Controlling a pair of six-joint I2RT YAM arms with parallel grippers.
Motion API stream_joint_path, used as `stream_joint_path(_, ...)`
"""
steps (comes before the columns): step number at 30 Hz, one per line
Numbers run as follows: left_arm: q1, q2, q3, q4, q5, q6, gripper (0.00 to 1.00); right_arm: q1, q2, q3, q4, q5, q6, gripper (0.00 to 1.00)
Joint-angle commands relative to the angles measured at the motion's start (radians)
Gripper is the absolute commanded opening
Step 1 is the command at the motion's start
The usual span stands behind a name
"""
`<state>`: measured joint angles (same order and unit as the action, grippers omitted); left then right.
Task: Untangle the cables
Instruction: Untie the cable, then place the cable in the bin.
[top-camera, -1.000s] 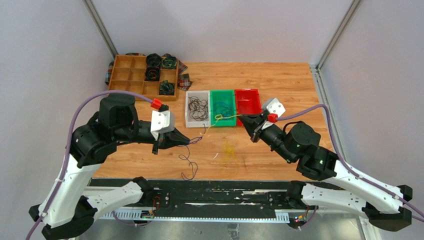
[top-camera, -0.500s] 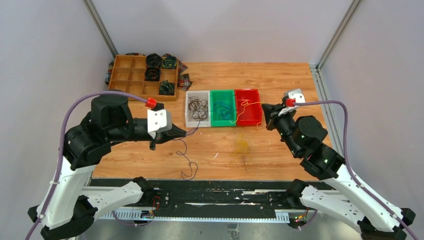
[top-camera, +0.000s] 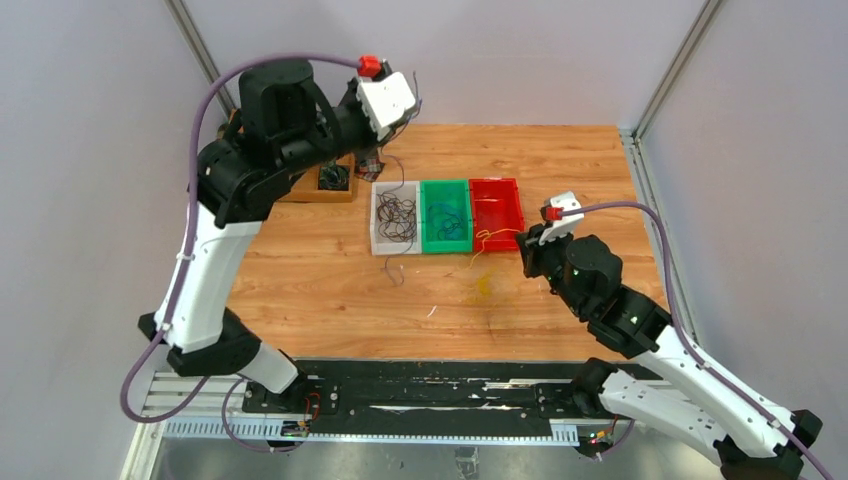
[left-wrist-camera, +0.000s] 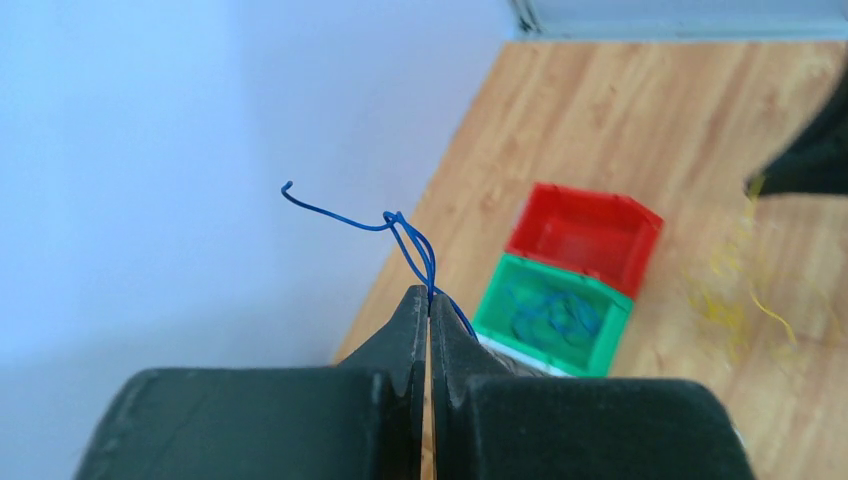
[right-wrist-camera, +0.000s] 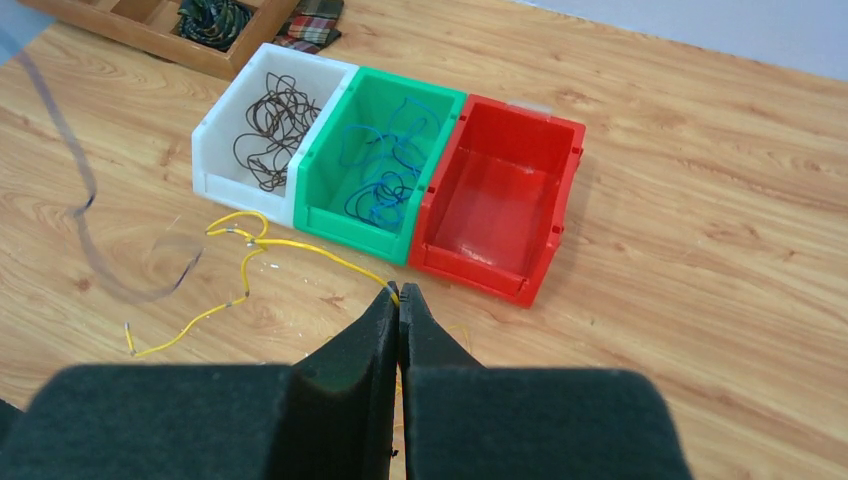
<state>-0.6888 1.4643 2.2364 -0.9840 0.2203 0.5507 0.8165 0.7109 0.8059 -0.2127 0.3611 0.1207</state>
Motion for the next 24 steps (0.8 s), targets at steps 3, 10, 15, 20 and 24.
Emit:
stream_joint_path(3, 0.0, 0.127, 0.244, 0.094, -0.016, -0.012, 0.0, -0.012, -0.087, -0.034, -0.089, 0.074, 0.064, 0.01)
stream_joint_path(10, 0.0, 0.092, 0.073, 0.386, -0.049, -0.001, 0.0, -0.013, -0.133, -0.036, -0.126, 0.139, 0.07, 0.01)
stream_joint_path(15, 0.0, 0.11, -0.001, 0.502, -0.071, 0.02, 0.0, -0.013, -0.135, -0.042, -0.132, 0.151, 0.078, 0.01)
stream_joint_path(20, 0.002, 0.137, -0.069, 0.568, -0.068, 0.048, 0.0, -0.013, -0.155, -0.056, -0.132, 0.158, 0.088, 0.01)
stream_joint_path(24, 0.003, 0.179, -0.067, 0.581, -0.078, 0.074, 0.0, -0.013, -0.177, -0.064, -0.132, 0.151, 0.1, 0.01)
